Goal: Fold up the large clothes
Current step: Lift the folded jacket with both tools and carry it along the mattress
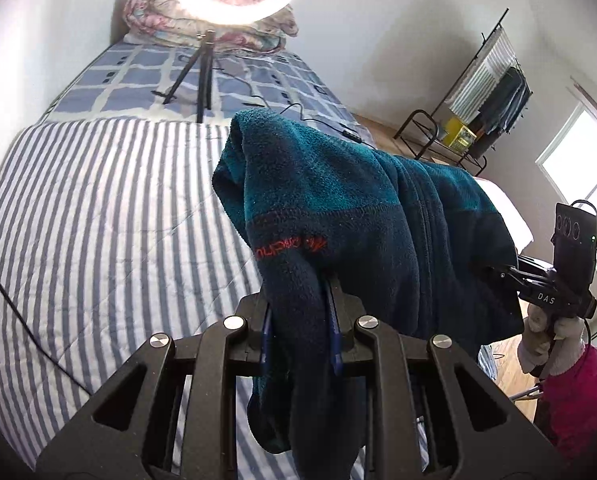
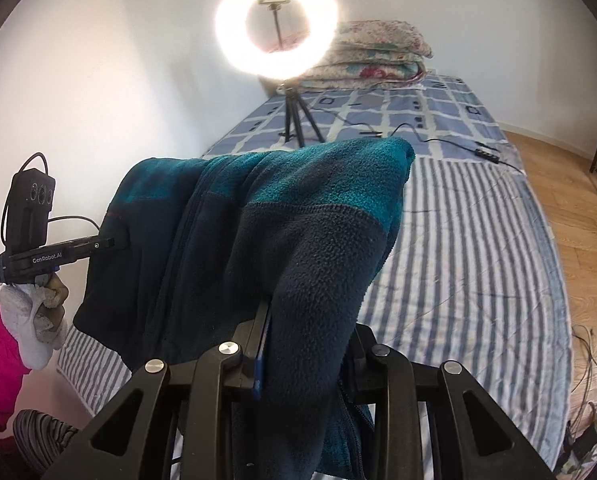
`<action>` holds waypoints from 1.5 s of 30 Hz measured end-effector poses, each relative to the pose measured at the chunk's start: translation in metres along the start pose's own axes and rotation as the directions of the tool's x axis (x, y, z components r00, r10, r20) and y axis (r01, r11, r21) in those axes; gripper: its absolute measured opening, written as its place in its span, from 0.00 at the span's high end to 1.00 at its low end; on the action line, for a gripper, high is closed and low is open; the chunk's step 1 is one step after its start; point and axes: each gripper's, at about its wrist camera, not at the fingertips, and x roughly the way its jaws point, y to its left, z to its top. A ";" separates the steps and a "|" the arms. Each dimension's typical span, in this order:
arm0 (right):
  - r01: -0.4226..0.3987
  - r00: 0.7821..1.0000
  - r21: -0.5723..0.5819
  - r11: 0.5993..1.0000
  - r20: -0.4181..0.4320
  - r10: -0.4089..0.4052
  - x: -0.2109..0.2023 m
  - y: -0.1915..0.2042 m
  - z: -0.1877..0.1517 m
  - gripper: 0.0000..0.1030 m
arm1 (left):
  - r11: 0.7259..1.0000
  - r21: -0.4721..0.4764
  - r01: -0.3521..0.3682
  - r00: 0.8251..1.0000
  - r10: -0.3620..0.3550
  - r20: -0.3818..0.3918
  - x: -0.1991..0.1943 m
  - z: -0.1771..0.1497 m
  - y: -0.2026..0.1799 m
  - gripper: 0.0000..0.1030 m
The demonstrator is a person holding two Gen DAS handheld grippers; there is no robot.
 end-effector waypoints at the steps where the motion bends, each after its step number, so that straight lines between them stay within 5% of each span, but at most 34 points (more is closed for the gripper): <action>1: 0.010 1.000 0.006 1.000 0.002 -0.010 0.001 -0.009 0.005 0.73 | 1.000 0.011 0.004 1.000 -0.004 -0.004 0.009 0.008 -0.005 0.81; 25: 0.226 0.967 0.122 0.966 0.089 -0.238 0.045 -0.202 0.140 0.74 | 0.997 0.045 0.066 0.997 -0.067 0.029 0.236 0.178 -0.087 0.81; 35: 0.300 0.941 0.185 0.936 0.102 -0.322 0.074 -0.281 0.167 0.75 | 0.995 0.024 0.095 0.995 -0.096 0.036 0.326 0.202 -0.111 0.81; 45: 0.353 0.931 0.139 0.925 0.041 -0.361 0.135 -0.311 0.169 0.75 | 0.998 0.019 0.068 0.998 -0.068 0.001 0.384 0.193 -0.102 0.81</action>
